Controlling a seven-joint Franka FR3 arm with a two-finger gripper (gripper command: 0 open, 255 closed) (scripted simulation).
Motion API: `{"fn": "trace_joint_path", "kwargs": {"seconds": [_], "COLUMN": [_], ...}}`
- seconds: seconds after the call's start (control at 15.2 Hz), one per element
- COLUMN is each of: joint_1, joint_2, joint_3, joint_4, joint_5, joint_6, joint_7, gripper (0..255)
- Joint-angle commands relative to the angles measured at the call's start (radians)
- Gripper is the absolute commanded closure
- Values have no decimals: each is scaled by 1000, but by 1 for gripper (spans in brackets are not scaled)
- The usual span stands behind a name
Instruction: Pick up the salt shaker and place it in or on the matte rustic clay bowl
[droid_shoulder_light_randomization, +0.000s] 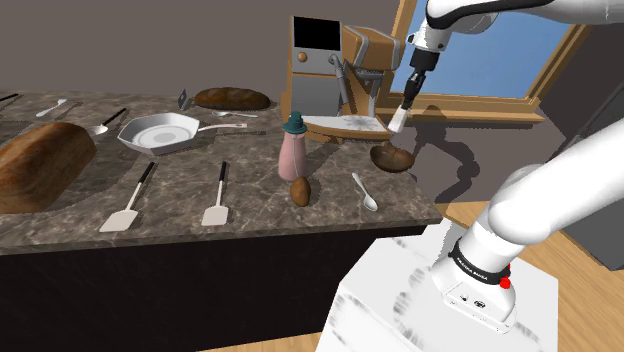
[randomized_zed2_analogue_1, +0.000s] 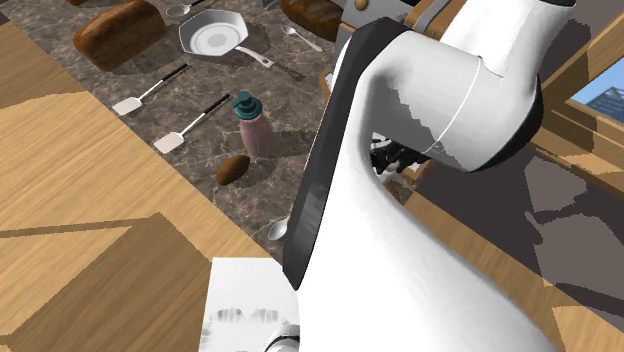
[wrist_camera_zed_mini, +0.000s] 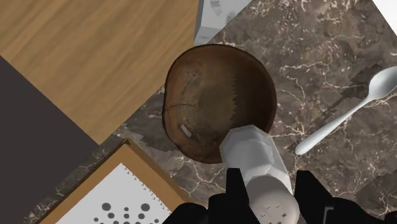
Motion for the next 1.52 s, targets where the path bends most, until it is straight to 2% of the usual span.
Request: {"fn": "trace_joint_path", "kwargs": {"seconds": [0.0, 1.25, 1.45], "joint_1": [-16, -18, -17], "joint_2": [-34, 32, 37], "joint_3": [-14, -48, -50], "joint_4": [-35, -238, -244], "joint_5": [-18, -15, -14], "joint_6": [2, 268, 279], "joint_7": [-20, -46, -48], "gripper": [255, 255, 255]}}
